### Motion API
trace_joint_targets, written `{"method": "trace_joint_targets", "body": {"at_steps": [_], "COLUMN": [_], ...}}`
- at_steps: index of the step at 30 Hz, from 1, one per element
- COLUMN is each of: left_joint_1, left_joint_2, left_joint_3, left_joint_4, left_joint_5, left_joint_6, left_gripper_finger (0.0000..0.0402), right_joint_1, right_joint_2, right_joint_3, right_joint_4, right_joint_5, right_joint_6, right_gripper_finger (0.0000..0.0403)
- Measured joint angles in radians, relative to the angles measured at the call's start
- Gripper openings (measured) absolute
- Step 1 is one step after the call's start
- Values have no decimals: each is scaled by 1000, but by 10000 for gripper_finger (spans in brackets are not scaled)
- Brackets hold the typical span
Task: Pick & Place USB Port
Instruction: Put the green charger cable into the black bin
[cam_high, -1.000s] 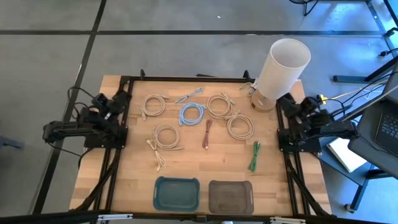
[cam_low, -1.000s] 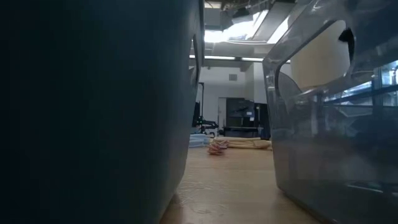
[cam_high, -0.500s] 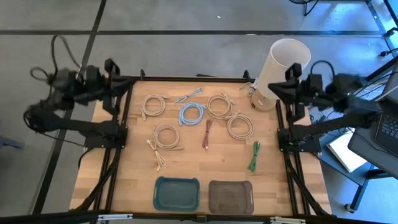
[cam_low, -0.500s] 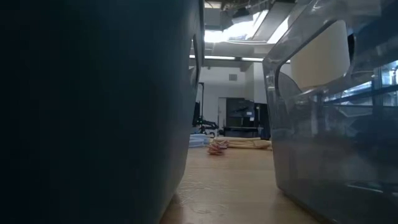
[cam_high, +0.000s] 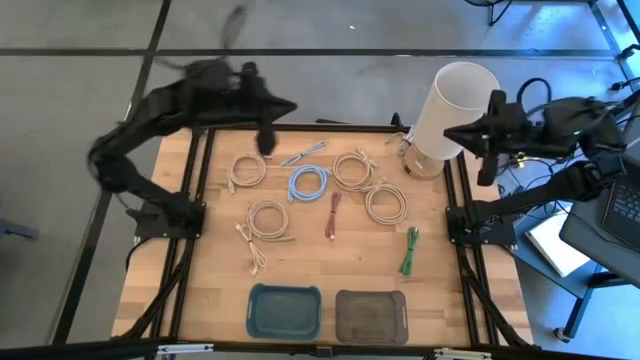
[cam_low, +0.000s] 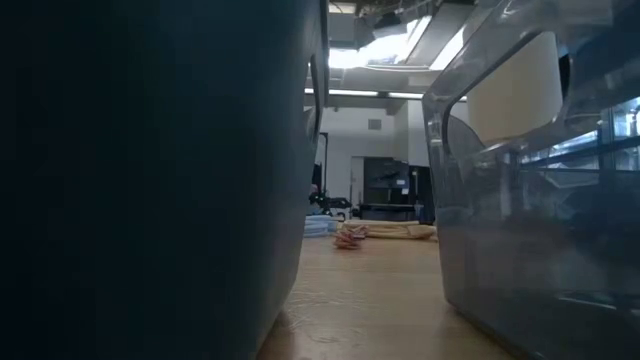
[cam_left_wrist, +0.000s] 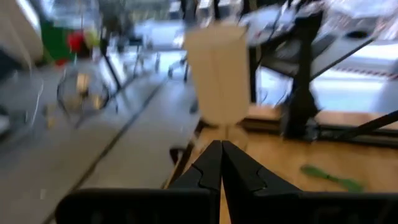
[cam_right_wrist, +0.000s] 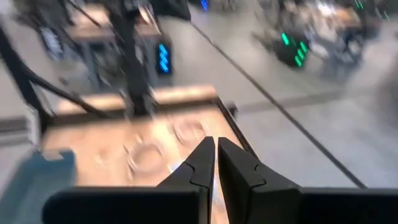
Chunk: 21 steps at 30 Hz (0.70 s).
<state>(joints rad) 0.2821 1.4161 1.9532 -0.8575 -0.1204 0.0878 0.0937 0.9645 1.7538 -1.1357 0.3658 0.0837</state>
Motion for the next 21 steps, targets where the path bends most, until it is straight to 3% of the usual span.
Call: {"method": "trace_joint_targets", "body": {"at_steps": [9, 16, 21], "left_joint_1": [98, 76, 12], "left_joint_2": [230, 308, 248], "left_joint_3": [17, 17, -49], "left_joint_4": [-304, -598, -564], "left_joint_5": [12, 85, 78], "left_joint_6": [-7, -83, -85], "left_gripper_finger": [4, 4, 4], "right_joint_1": [0, 0, 2], "right_joint_2": [22, 6, 6], "right_joint_3": [-153, -438, -666], "right_joint_4": [-370, -353, -218], "right_joint_5": [15, -112, -192], "right_joint_6": [280, 584, 779], "right_gripper_finger": [25, 25, 25]}}
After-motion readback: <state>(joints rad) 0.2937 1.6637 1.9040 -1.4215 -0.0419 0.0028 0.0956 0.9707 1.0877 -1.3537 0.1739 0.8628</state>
